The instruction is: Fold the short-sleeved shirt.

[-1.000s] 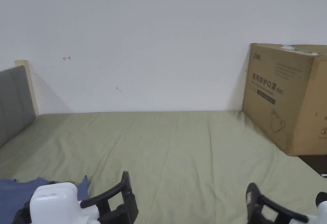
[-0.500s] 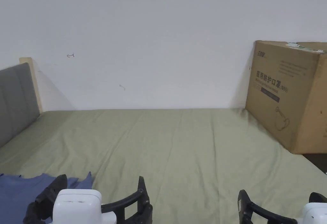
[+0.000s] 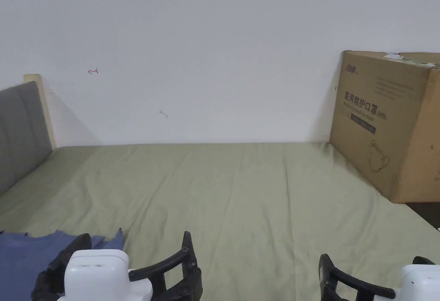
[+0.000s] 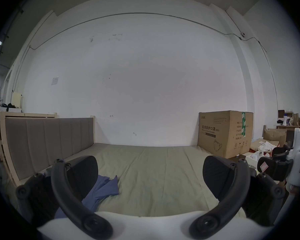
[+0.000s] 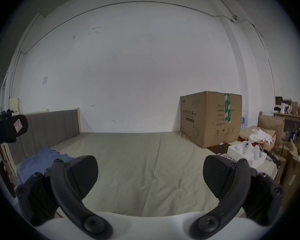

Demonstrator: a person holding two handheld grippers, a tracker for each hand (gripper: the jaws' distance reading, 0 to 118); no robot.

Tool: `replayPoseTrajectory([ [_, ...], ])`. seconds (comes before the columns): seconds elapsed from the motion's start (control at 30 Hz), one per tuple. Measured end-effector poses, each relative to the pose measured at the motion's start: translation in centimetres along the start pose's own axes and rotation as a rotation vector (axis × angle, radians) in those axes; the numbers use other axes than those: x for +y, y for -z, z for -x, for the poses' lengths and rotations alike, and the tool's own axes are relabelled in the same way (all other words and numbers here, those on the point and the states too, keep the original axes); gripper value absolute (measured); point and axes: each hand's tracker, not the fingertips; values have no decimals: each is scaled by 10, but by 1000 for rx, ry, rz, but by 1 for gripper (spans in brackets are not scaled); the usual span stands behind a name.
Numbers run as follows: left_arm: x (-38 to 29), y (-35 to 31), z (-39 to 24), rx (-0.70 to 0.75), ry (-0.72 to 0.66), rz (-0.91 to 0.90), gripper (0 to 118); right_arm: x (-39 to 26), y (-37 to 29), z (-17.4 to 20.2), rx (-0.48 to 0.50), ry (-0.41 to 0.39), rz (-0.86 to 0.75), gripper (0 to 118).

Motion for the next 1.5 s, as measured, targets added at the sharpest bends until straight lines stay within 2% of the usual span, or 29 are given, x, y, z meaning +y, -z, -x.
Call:
replayPoseTrajectory([
  [0.1,-3,-1,-2,-3,10,3,118,-2,-5,0,-54,47,-44,118],
  [0.33,-5,1,-2,-32,-4,51,118,9,-9,-5,6,32,-30,117],
  [0.37,-5,-1,-3,-28,12,52,114,11,-13,-6,16,42,-53,114],
  [0.4,-4,-3,-4,-18,31,41,96,11,-19,-6,-4,59,-124,95],
  [0.43,-3,-5,-4,-17,42,31,63,12,-23,-6,-42,54,-167,61],
  [0.47,-2,-4,-3,-19,46,30,20,14,-24,-6,-69,50,-170,23],
  [0.5,-1,-3,-3,-14,53,36,0,16,-22,-9,-61,55,-148,9],
  [0.57,2,-3,2,-1,22,32,0,18,-19,-16,-2,117,-124,9],
  [0.6,4,-1,5,-30,-20,44,0,19,-17,-21,9,120,-94,9],
  [0.77,2,1,6,-7,0,59,0,17,-16,-24,-14,101,-86,7],
  [0.87,2,-3,11,14,15,57,0,19,-13,-21,8,109,-90,3],
  [0.93,6,-9,24,28,23,59,0,21,-5,-11,47,67,-80,2],
  [1.03,12,-26,58,123,74,63,0,22,12,23,134,12,-75,2],
  [1.2,22,-70,126,386,142,63,0,24,37,98,347,0,-56,2],
  [1.3,19,-89,152,489,143,71,0,22,44,134,442,-13,-39,2],
  [1.5,11,-87,165,528,114,77,0,17,44,165,480,-118,-90,2],
])
